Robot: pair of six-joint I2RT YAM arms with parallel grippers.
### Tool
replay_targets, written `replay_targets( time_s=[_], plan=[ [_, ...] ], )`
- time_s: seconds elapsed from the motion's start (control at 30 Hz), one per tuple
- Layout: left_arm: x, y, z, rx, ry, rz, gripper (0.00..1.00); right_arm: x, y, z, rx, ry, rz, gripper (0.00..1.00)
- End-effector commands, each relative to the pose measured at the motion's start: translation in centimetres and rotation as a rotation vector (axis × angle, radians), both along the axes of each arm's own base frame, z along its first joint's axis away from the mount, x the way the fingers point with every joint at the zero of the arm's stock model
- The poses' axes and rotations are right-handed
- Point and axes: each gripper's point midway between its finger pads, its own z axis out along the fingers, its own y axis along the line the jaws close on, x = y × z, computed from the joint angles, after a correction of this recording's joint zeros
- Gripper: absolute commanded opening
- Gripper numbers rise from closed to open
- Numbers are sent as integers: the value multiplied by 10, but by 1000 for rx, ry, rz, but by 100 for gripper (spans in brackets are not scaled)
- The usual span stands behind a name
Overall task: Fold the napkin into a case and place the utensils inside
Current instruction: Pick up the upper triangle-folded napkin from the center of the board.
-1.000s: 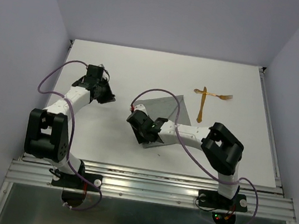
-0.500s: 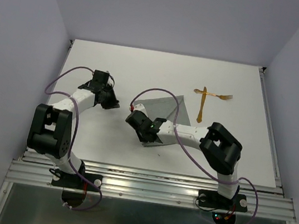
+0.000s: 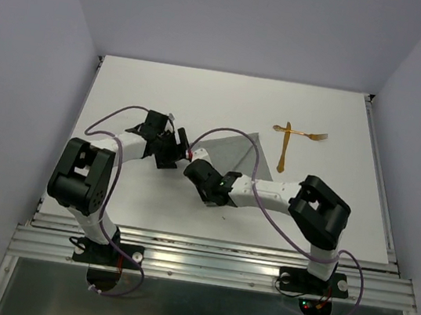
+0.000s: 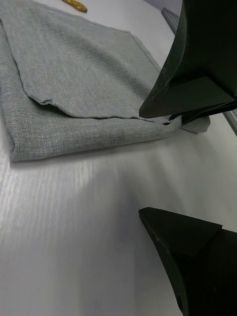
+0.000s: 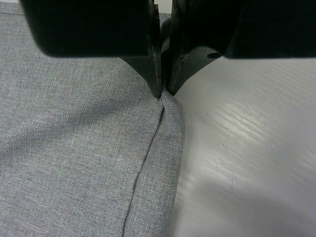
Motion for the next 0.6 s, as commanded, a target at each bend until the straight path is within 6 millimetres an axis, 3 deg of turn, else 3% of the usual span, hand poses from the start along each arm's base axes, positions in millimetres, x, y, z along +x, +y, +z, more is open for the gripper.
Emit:
replay_targets(
  time_s=[0.0,0.13,0.57],
  plan=[
    [-1,-17,3,-97,-13,-18,87,7,7,28,106,-89,24,9],
    [7,-26,3,-117,-18,-22,86,7,9,45,166,-129,45,9],
    [16,-55,-9,-172,10,-18,81,6,8,56,202,-153,55,9]
  ],
)
